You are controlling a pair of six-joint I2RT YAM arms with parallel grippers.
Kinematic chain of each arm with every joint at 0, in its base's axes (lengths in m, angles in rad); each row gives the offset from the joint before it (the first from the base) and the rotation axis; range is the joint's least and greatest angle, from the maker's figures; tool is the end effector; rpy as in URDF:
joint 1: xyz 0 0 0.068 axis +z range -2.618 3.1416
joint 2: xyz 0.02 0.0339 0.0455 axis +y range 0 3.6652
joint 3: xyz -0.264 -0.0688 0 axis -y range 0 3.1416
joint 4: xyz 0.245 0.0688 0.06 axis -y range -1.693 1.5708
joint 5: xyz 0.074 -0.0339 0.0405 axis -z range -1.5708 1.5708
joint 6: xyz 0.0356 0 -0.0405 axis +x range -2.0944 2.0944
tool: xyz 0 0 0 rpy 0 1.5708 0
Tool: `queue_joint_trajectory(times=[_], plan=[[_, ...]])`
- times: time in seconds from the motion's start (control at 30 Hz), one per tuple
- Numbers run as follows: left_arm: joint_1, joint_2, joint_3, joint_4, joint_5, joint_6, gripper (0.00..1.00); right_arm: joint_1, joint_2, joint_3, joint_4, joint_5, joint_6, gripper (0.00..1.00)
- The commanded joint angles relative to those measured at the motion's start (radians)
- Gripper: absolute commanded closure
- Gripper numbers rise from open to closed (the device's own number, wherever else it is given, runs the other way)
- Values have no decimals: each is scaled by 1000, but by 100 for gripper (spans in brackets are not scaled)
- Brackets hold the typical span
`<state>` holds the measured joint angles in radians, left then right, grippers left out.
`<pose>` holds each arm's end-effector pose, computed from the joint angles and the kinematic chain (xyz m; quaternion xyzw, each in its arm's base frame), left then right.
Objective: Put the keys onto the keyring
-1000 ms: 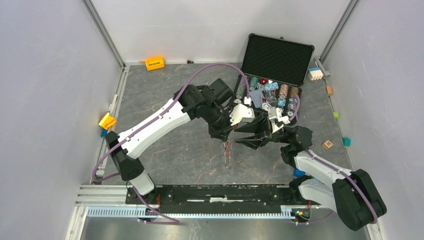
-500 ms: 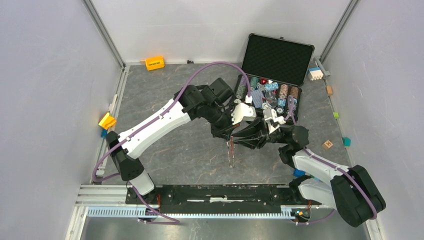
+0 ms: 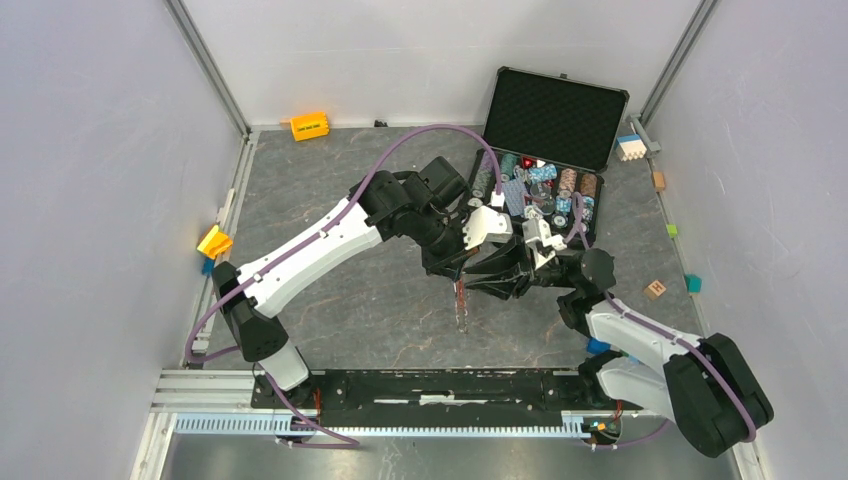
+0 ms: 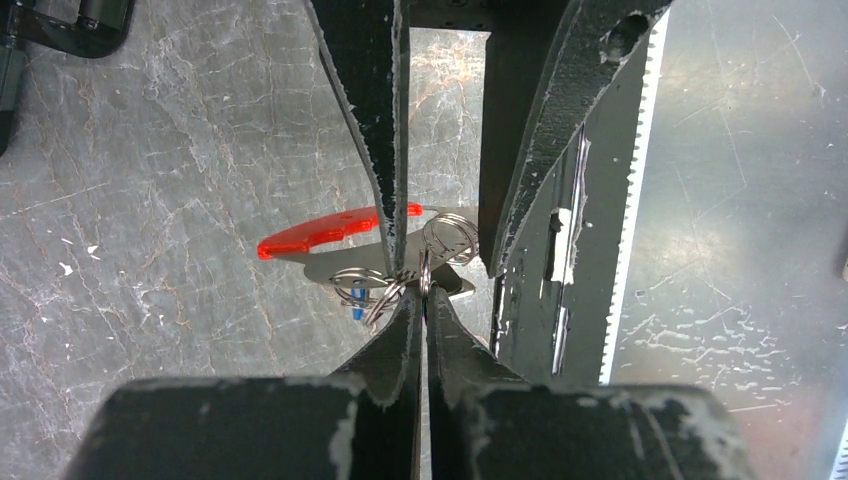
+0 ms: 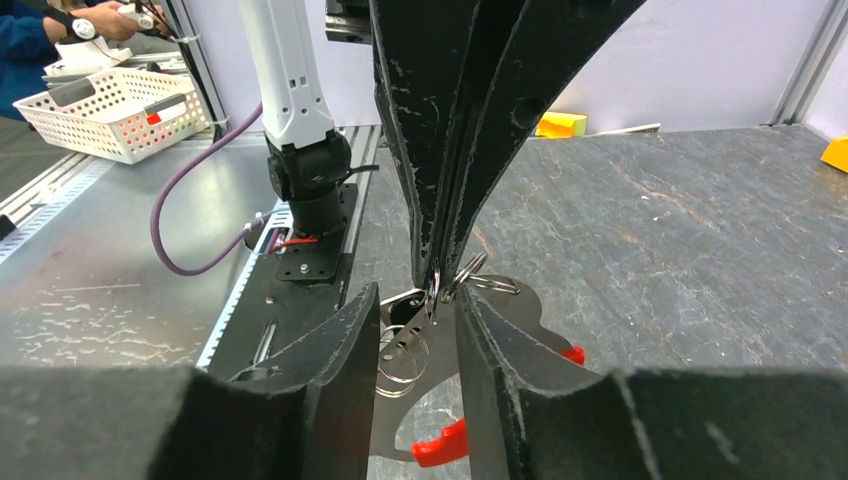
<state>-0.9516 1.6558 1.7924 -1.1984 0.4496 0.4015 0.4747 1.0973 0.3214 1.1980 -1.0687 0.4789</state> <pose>0.1781 -0.2766 0.3767 0.6345 0.7005 -0.2743 0.1776 0.1633 0.1190 0.2570 -0.4266 0.4685 0.5774 0.5149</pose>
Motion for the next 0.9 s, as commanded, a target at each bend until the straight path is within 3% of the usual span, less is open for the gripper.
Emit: queue_joint_trajectory(times=[0.0,0.4,0.87], plan=[[-9,-56,-6,42,11,-2,98,5,-37,41,-88,6,-94,59],[-8,-84,-48,66,16,6,98,-7,-81,51,-110,-3,-108,58],[-8,-67,-42,66,15,6,98,-8,-92,41,-17,-30,-34,58]])
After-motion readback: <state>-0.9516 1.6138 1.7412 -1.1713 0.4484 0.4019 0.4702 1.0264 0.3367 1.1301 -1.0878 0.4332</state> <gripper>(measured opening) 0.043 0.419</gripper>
